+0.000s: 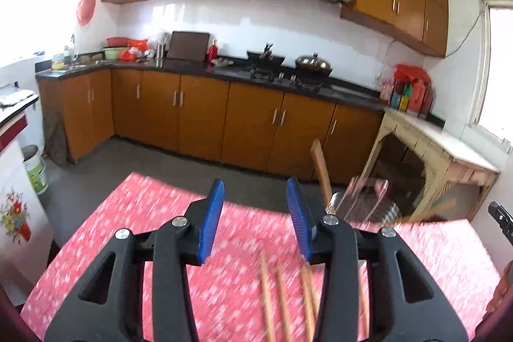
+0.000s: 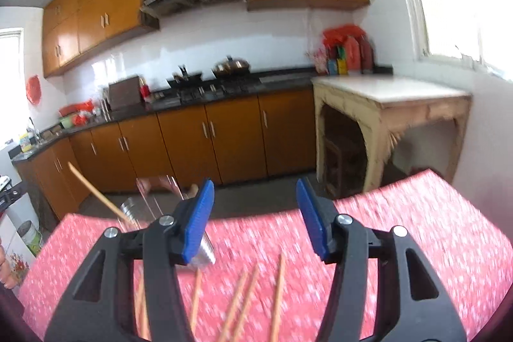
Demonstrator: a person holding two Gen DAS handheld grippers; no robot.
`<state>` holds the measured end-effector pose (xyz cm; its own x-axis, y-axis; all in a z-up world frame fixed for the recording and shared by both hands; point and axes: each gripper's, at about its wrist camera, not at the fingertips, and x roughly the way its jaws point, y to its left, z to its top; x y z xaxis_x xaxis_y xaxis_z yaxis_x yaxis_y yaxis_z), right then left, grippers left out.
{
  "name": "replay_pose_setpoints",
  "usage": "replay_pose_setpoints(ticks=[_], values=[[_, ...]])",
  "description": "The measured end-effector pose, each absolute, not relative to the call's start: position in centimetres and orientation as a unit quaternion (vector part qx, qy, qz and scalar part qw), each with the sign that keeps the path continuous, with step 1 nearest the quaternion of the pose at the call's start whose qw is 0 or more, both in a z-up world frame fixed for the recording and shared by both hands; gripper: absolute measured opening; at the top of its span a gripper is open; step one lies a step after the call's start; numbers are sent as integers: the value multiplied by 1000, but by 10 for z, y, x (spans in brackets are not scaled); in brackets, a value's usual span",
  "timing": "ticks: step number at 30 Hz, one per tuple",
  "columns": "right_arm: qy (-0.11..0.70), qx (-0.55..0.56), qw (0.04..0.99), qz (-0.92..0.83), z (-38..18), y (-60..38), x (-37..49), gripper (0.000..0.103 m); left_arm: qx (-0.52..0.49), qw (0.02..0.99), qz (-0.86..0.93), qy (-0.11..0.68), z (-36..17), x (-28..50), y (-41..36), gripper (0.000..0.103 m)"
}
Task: Organize utensils
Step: 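Grasp another chopstick with the right tool while the left tool grasps one too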
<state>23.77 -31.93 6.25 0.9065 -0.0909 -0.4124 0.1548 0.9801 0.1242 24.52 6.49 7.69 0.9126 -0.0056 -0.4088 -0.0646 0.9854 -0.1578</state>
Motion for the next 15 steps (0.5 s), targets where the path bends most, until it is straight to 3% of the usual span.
replay_pose_setpoints(ticks=[9, 15], values=[[317, 95, 941, -71, -43, -324, 201, 52, -58, 966, 25, 249, 3, 199, 59, 43], [369, 91, 924, -52, -89, -304, 178, 43, -47, 962, 16, 268, -22, 177, 47, 44]])
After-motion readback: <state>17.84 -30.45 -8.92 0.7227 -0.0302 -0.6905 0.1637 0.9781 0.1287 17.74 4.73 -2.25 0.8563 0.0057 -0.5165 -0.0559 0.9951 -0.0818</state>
